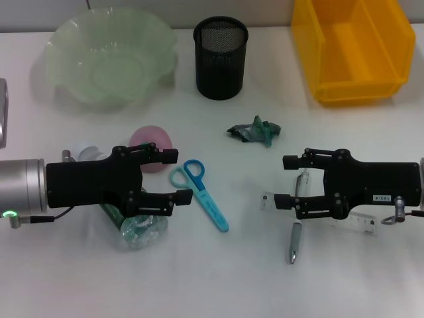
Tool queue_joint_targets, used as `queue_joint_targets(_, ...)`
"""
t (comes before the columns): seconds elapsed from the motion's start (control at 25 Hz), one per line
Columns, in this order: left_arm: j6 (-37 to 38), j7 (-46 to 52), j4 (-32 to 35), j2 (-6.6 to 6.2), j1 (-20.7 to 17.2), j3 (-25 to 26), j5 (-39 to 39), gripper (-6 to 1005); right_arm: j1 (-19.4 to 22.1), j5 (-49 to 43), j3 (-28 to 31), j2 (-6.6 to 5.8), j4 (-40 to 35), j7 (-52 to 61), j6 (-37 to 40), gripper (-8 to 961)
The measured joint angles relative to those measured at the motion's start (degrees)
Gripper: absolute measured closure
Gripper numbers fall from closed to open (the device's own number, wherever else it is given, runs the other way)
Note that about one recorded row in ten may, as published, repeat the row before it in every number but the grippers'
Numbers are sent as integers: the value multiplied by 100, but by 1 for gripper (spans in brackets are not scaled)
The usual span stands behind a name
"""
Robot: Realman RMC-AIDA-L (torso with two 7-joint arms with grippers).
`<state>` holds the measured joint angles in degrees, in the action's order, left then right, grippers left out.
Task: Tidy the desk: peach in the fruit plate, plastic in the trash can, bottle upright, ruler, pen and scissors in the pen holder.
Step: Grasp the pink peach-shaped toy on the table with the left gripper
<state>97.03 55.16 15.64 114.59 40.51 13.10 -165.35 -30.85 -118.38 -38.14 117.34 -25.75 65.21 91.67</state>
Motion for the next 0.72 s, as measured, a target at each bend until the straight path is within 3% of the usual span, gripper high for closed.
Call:
queue_joint_targets(0.52,-55,-10,145,81,29,40,52,161,-16,0,0,-1,0,58,-8,138)
queue_joint_targets(0.72,-242,65,312,112,111,12,478,173,-36,0,0,-1,0,150,-16,137)
